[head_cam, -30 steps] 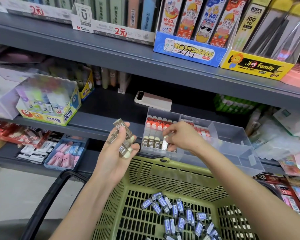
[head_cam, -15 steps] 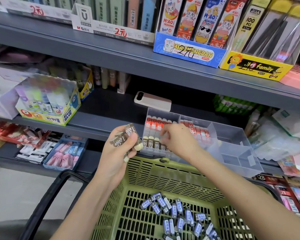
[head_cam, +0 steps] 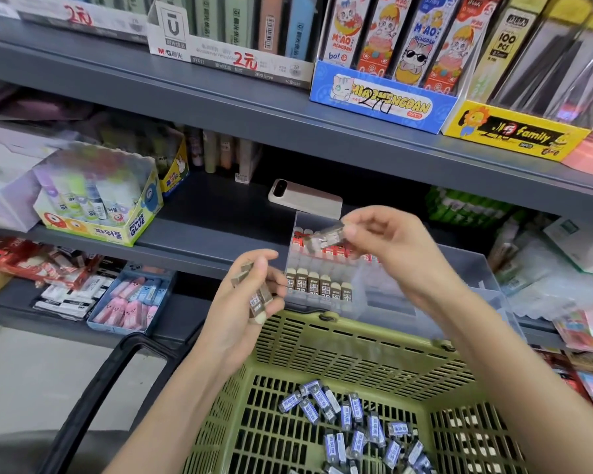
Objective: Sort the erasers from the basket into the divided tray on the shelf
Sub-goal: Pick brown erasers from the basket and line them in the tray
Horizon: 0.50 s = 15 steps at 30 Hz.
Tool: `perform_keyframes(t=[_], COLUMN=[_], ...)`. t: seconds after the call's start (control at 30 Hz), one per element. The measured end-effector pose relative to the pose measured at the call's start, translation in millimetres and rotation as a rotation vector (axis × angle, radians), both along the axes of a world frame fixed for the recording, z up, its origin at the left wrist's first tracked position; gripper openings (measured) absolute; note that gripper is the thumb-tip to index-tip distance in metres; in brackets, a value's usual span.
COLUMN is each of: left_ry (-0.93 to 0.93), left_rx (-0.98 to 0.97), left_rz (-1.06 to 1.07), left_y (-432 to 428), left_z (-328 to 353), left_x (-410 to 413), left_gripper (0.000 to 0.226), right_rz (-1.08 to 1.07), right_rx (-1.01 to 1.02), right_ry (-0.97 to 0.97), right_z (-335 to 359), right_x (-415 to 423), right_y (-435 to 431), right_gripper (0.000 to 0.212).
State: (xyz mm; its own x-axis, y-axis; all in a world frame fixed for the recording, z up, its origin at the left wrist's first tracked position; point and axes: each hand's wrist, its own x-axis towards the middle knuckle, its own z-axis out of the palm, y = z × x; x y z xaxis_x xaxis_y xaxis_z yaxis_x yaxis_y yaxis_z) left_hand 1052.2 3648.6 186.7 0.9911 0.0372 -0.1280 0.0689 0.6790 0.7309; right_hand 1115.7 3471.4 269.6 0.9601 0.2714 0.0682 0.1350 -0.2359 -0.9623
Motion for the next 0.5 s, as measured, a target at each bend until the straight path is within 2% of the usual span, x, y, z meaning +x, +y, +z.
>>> perform_keyframes(t=[0.13,0.17,0.23,0.33,0.43,0.5], left_ry=[0.033,0.038,0.043,0.045,0.055,0.061], left_rx=[-0.126,-0.139,-0.161,-0.204,-0.217,-0.15], left_rz=[0.025,0.029,0.042,0.069,0.07,0.056], left_y=[4,4,4,4,7,9], left_z=[-1,-2,-2,-3,-6,-8], left_x=[2,3,3,4,5,5], left_gripper=[0.03,0.031,0.034,0.038,0.037,0.035], right_rz=[0.066,0.106,0.146,0.097,0.044,0.013], right_rx=[-0.681,-0.78,-0.835,-0.836,-0.9,-0.979], right_ry=[-0.161,-0.155,-0.09,-0.047,-0.132,-0.251], right_z=[-4,-9,-21,-36,-48,-53], right_x=[23,25,25,24,22,21], right_y=[-20,-20,-16,-10,-10,-13], right_gripper=[0.007,0.01,0.012,0.013,0.011,0.012])
